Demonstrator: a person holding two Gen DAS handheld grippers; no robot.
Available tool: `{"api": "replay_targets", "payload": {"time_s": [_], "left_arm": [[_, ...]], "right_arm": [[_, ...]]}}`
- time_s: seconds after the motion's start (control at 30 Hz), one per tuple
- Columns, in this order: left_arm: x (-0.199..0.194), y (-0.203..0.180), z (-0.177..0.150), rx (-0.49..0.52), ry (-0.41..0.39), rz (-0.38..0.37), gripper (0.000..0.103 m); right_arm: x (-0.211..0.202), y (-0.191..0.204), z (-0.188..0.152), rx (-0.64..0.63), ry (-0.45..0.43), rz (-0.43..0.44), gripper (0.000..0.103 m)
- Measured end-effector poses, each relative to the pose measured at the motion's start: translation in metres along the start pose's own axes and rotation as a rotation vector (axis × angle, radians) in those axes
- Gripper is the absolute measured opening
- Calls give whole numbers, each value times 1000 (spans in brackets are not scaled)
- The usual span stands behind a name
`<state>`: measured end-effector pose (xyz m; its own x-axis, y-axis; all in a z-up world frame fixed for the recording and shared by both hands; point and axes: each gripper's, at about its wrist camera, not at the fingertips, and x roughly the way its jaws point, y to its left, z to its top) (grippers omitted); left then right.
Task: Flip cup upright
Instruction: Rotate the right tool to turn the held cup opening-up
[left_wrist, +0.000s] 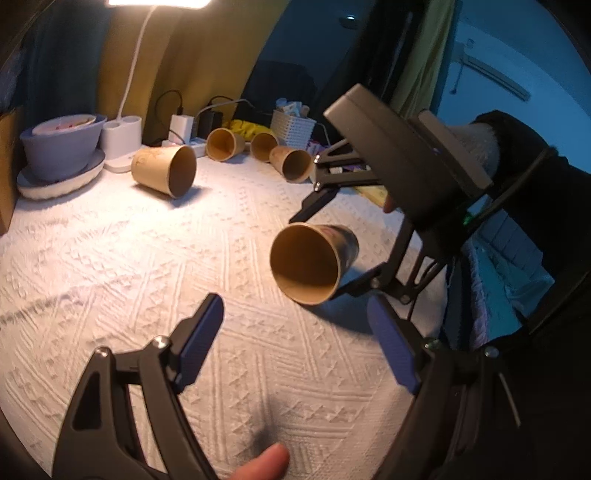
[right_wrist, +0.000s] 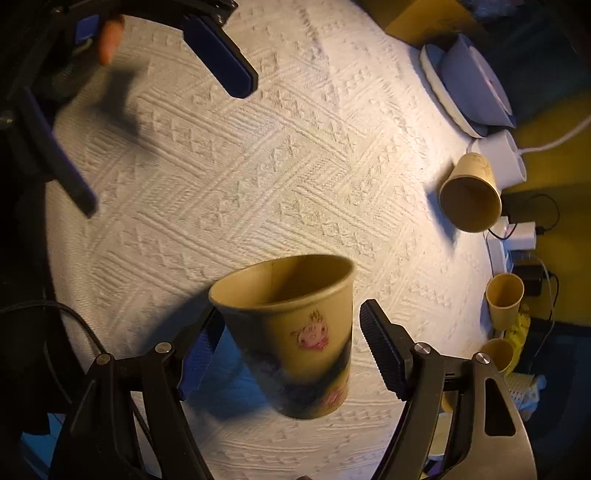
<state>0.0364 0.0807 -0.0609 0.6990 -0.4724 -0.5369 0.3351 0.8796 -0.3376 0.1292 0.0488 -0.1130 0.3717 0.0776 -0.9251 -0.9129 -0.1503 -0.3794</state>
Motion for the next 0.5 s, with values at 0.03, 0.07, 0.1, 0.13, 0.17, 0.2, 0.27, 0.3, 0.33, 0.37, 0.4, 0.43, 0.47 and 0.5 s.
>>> {"api": "replay_targets", "payload": {"time_s": [0.03,0.07,0.1,0.13,0.17,0.2,0.27,0.3,0.33,0.37,0.4,0.43,0.47,0.5], "left_arm": [[0,1,-1,-4,1,4,82],[0,1,-1,-5,1,6,82],[0,0,-1,-4,-1,4,82],[-1,0,-2,-3,-2,4,82],[0,0,-2,-3,-2,5,82],[0,0,-3,-4,0,7,82],[2,0,-4,-6,6,14,82],[3,-1,-5,-9,10,21,82],[3,0,-5,-11,10,26,82],[4,0,-5,-13,8,28,82],[3,0,-5,-15,4,28,82],[2,1,-5,-17,2,30,82],[2,1,-5,-18,2,31,82],[2,2,-6,-21,2,32,82]], "right_arm": [[2,-1,1,-6,8,7,78],[3,0,2,-12,17,10,78],[4,0,3,-14,24,9,78],[5,-1,2,-13,30,10,76],[6,-2,2,-7,31,14,74],[6,-3,1,-1,30,13,70],[6,-5,0,11,25,6,70],[5,-6,-1,18,21,6,69],[5,-8,-1,25,17,6,69],[4,-11,-2,31,12,4,69],[3,-13,-2,37,5,-1,69],[0,-14,-3,50,-5,-6,69],[-4,-13,-3,70,-16,-9,69],[-8,-15,-4,93,-32,-17,69]]}}
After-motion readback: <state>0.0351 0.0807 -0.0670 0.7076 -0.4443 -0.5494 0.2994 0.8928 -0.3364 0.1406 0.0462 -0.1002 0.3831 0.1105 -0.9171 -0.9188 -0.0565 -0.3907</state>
